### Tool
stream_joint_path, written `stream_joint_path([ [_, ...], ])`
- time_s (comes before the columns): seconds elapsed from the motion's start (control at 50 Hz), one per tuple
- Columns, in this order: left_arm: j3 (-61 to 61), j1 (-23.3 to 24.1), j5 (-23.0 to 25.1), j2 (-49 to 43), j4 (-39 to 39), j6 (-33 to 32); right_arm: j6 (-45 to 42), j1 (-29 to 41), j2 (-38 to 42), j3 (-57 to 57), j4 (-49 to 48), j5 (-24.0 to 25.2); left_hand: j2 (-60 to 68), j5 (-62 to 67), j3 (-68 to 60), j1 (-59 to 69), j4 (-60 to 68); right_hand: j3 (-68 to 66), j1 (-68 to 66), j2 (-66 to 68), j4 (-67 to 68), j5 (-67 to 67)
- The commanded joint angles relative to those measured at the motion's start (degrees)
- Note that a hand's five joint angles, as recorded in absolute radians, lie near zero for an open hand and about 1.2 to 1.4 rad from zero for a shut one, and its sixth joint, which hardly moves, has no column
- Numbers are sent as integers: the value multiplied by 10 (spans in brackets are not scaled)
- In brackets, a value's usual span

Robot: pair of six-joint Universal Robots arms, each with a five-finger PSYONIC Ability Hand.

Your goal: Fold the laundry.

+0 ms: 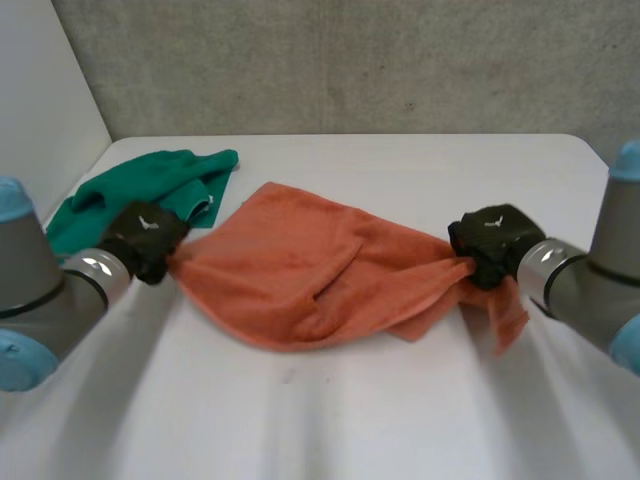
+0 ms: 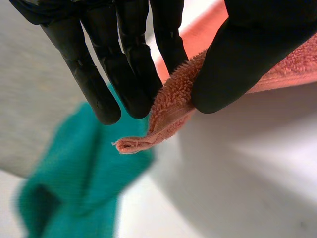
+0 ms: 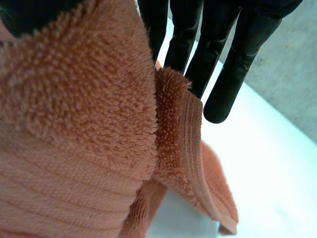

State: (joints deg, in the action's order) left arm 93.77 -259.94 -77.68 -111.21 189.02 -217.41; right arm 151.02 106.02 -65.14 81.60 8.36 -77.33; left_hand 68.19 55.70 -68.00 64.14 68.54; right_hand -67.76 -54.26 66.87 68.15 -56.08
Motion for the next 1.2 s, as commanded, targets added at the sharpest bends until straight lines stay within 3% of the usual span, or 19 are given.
stream_joint_path([
  [0.02, 37, 7, -47, 168, -5, 37, -118, -1, -75, -61, 156, -5, 118, 143, -120, 159, 115, -122, -257, 131, 119, -139],
  [0.06, 42, 8, -55, 217, -22, 37, -157, -2, -85, -84, 218, -5, 118, 143, -120, 159, 115, -122, -257, 131, 119, -139],
  [0.18, 44, 9, -64, 245, -91, 36, -230, -2, -81, -132, 314, -5, 118, 143, -120, 159, 115, -122, -257, 131, 119, -139],
  [0.26, 49, 17, -68, 217, -120, 36, -251, -2, -59, -143, 301, -8, 118, 143, -120, 159, 115, -122, -257, 131, 119, -139],
  [0.42, -44, 75, -100, 46, -104, 38, -244, 10, 43, -200, 175, -50, 118, 143, -120, 159, 115, -122, -257, 131, 119, -139],
  [0.52, -196, 101, -170, -17, -39, 38, -242, 48, 78, -273, 12, -66, 118, 143, -120, 159, 115, -122, -257, 131, 119, -139],
  [0.56, -228, 105, -174, -16, 3, 37, -241, 49, 78, -288, -46, -65, 118, 143, -120, 159, 115, -122, -257, 131, 119, -139],
  [0.68, -253, 107, -188, 30, 251, 38, -210, 57, 65, -311, -272, -64, 118, 143, -120, 159, 115, -122, -257, 131, 119, -139],
  [0.72, -243, 114, -199, 48, 274, 37, -198, 58, 61, -311, -292, -60, 118, 143, -120, 159, 115, -122, -257, 131, 119, -139],
  [0.8, -209, 136, -207, 59, 253, 35, -180, 52, 56, -318, -240, -48, 118, 143, -120, 159, 115, -122, -257, 131, 119, -139],
  [0.94, -112, 145, -208, 63, 183, 39, -179, 50, 73, -320, -36, 2, 118, 143, -120, 159, 115, -122, -257, 131, 119, -139],
  [1.06, -41, 145, -208, 78, 156, 57, -215, 49, 106, -333, 145, 7, 118, 143, -120, 159, 115, -122, -257, 131, 119, -139],
  [1.14, -16, 149, -208, 89, 151, 63, -240, 49, 117, -329, 206, 2, 118, 143, -120, 159, 115, -122, -257, 131, 119, -139],
  [1.16, -12, 149, -208, 92, 151, 63, -240, 49, 120, -329, 209, 2, 118, 143, -120, 159, 115, -95, -230, 104, 91, -111],
  [1.2, -6, 150, -208, 97, 151, 63, -234, 49, 127, -328, 206, -5, 118, 143, -120, 159, 115, 81, -54, -72, -85, 64],
])
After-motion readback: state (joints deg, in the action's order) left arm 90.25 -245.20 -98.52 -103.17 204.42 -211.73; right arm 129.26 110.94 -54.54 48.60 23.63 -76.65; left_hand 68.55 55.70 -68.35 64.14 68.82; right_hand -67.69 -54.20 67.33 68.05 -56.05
